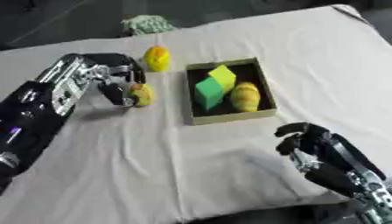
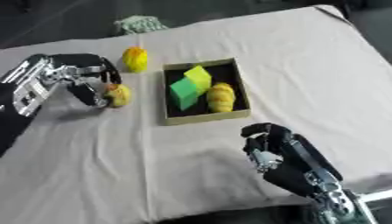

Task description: Pick up objects on the table and place them in the box.

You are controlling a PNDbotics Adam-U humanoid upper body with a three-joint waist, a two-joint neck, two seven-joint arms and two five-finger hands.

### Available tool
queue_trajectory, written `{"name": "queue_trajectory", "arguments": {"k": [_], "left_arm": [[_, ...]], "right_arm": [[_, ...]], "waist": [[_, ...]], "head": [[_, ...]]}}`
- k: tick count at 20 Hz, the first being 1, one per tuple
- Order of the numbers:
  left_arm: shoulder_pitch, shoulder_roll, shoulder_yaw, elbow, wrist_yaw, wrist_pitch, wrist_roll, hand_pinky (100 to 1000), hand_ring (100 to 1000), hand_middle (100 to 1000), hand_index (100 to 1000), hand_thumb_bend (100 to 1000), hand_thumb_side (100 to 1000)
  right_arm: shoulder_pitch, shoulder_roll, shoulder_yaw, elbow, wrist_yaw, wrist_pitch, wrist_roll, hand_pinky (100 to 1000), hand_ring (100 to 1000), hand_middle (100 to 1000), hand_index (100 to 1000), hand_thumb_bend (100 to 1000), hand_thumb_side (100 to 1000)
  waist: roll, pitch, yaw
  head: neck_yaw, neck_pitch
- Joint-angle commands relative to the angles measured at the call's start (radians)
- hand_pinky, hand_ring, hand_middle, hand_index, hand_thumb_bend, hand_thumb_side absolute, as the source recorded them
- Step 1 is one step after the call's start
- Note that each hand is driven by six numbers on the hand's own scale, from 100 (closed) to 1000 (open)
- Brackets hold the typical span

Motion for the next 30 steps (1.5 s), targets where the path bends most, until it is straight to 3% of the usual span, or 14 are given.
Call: {"name": "queue_trajectory", "arguments": {"k": [1, 4, 7, 15, 20, 25, 30], "left_arm": [[-0.009, 0.006, 0.012, 0.012, -0.032, -0.005, 0.064, 741, 686, 671, 772, 265, 136], [-0.006, 0.0, 0.005, 0.029, -0.035, -0.026, 0.067, 652, 548, 514, 632, 195, 100], [-0.011, 0.009, 0.007, 0.013, -0.023, -0.044, 0.049, 619, 494, 456, 563, 163, 102], [-0.096, 0.035, 0.031, -0.142, 0.039, -0.013, 0.064, 636, 503, 454, 559, 155, 104], [-0.161, -0.062, -0.011, -0.18, 0.015, -0.021, 0.094, 656, 539, 486, 595, 173, 100], [-0.16, -0.16, -0.065, -0.155, -0.031, -0.065, 0.136, 672, 572, 519, 634, 191, 100], [-0.149, -0.202, -0.096, -0.131, -0.048, -0.095, 0.18, 683, 588, 537, 656, 197, 100]], "right_arm": [[-0.004, -0.011, -0.006, -0.011, 0.003, -0.001, -0.001, 616, 617, 682, 747, 100, 377], [-0.004, -0.01, -0.006, -0.011, 0.003, -0.001, -0.002, 616, 617, 682, 747, 100, 376], [-0.003, -0.01, -0.007, -0.011, 0.004, -0.001, -0.003, 616, 617, 682, 747, 100, 374], [0.0, -0.013, -0.002, -0.008, 0.005, 0.0, 0.0, 616, 618, 683, 747, 100, 384], [-0.005, -0.013, 0.008, -0.008, 0.001, 0.001, 0.01, 616, 618, 683, 747, 100, 386], [-0.013, -0.008, 0.016, -0.011, -0.006, 0.004, 0.019, 615, 618, 683, 747, 100, 397], [-0.015, -0.007, 0.018, -0.012, -0.007, 0.005, 0.023, 615, 618, 684, 747, 100, 398]], "waist": [[-0.005, -0.013, -0.002], [-0.006, -0.013, -0.003], [-0.006, -0.015, -0.003], [-0.003, -0.021, -0.001], [-0.008, -0.022, -0.011], [-0.013, -0.015, -0.025], [-0.012, -0.013, -0.03]], "head": [[-0.002, 0.0], [-0.003, 0.001], [-0.003, 0.003], [-0.003, 0.006], [0.01, 0.006], [0.018, 0.006], [0.022, 0.006]]}}
